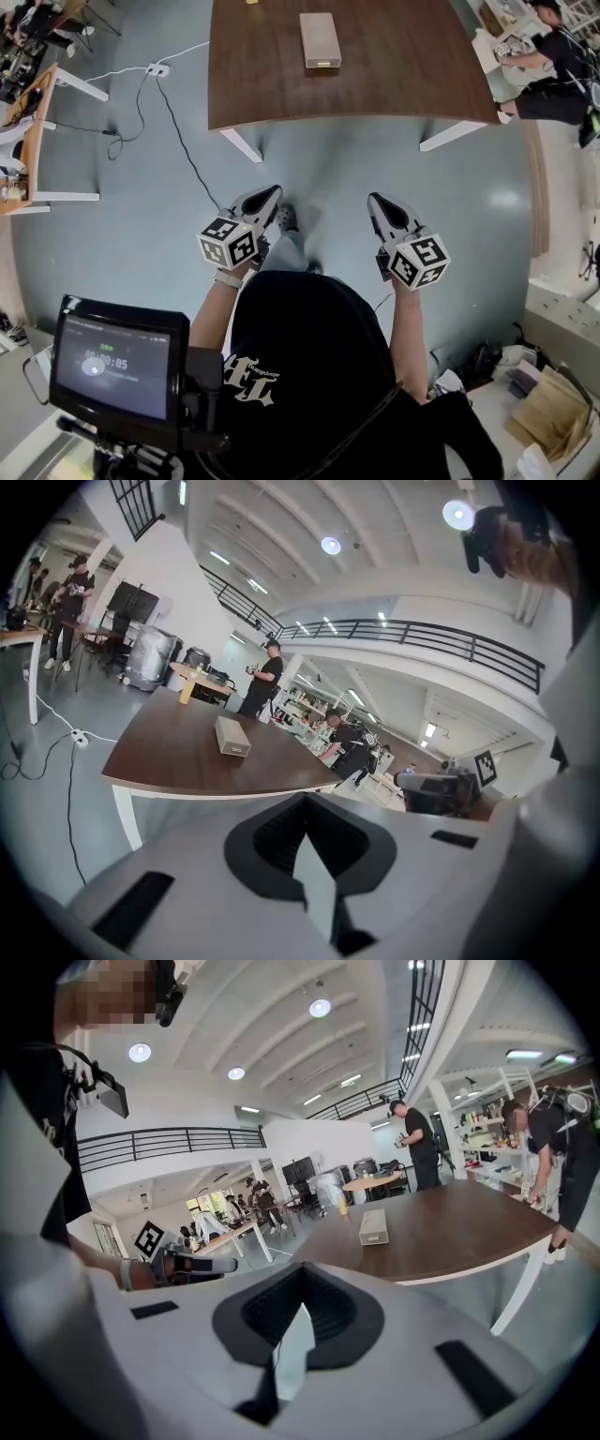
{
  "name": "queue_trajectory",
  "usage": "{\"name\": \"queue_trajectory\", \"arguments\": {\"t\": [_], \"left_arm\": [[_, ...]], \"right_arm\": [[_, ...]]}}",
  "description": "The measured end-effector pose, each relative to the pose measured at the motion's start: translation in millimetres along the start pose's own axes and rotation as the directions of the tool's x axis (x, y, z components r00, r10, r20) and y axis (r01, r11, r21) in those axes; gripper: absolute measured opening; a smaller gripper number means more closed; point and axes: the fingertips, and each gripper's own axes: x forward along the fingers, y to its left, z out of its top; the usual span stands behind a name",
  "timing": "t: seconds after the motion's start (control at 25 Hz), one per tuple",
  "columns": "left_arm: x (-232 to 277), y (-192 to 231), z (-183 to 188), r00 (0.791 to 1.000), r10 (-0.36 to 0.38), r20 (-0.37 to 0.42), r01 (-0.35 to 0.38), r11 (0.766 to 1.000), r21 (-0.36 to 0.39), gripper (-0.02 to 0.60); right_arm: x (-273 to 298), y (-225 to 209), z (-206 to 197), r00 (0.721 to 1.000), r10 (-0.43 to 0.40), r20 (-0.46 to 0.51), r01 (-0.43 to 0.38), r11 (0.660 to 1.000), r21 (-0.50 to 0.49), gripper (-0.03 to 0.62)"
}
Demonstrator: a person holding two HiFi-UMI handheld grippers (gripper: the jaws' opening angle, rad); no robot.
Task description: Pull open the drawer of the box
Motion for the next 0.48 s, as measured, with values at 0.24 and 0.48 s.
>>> {"name": "queue_trajectory", "arguments": {"t": [0.24, 0.48], "left_arm": [[36.1, 34.1, 39.1, 1.000, 0.000, -0.029, 0.000, 1.000, -0.027, 0.005], [38.8, 73.0, 63.2, 1.000, -0.010, -0.025, 0.009, 0.999, -0.037, 0.005]], "right_arm": [[46.4, -23.2, 22.8, 1.000, -0.005, -0.027, 0.006, 0.999, 0.043, -0.014], [94.8, -7.3, 31.1, 0.999, 0.009, -0.044, -0.007, 0.999, 0.044, -0.014]]}}
